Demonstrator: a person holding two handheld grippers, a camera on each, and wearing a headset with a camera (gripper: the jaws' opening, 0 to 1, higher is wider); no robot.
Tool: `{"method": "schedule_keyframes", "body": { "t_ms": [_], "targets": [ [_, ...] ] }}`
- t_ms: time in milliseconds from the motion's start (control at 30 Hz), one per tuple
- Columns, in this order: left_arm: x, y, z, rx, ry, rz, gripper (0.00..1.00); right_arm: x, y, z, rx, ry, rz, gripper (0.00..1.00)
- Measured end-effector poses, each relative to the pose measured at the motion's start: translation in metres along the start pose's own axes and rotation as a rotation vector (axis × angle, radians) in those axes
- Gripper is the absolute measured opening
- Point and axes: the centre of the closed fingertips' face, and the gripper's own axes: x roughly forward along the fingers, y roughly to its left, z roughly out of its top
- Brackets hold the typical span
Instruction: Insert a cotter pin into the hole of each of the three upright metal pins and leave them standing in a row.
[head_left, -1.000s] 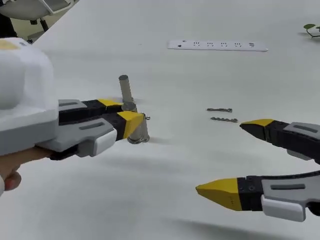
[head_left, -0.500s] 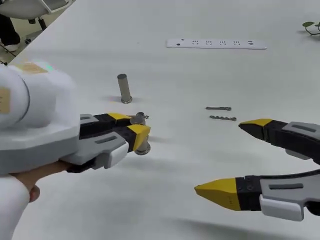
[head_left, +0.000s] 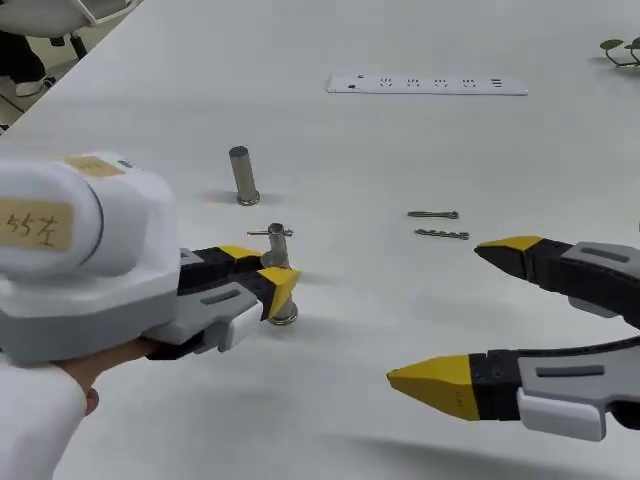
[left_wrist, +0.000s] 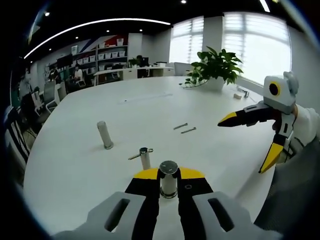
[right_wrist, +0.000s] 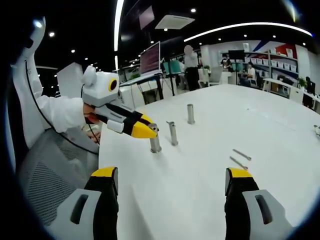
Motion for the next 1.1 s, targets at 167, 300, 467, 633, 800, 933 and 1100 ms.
{"method": "schedule_keyframes", "body": {
  "t_ms": [167, 300, 467, 633, 800, 933, 1100],
  "targets": [
    [0.002, 0.002, -0.003, -0.006, 0.004, 0.011, 0.09, 0.0, 0.0, -0.001, 0.003, 0.004, 0.002, 0.86],
    [0.003, 0.003, -0.005, -0.011, 0.005, 0.011, 0.09, 0.001, -0.001, -0.001, 0.003, 0.004, 0.002, 0.86],
    [0.004, 0.004, -0.006, -0.039, 0.005, 0.008, 0.09, 0.0, -0.001, -0.002, 0.0, 0.009, 0.0, 0.85],
    [0.005, 0.006, -0.008, -0.039, 0.012, 0.013, 0.09, 0.001, -0.001, -0.001, 0.0, 0.007, 0.005, 0.85],
    [0.005, 0.006, -0.009, -0.044, 0.011, 0.016, 0.09, 0.0, -0.002, 0.0, -0.006, 0.003, -0.006, 0.86],
    [0.005, 0.007, -0.01, -0.044, 0.012, 0.019, 0.09, -0.001, -0.004, 0.001, -0.003, 0.002, -0.008, 0.87],
    [0.005, 0.007, -0.012, -0.075, 0.01, 0.029, 0.09, -0.001, -0.003, 0.001, -0.005, 0.0, -0.008, 0.87]
  ]
}}
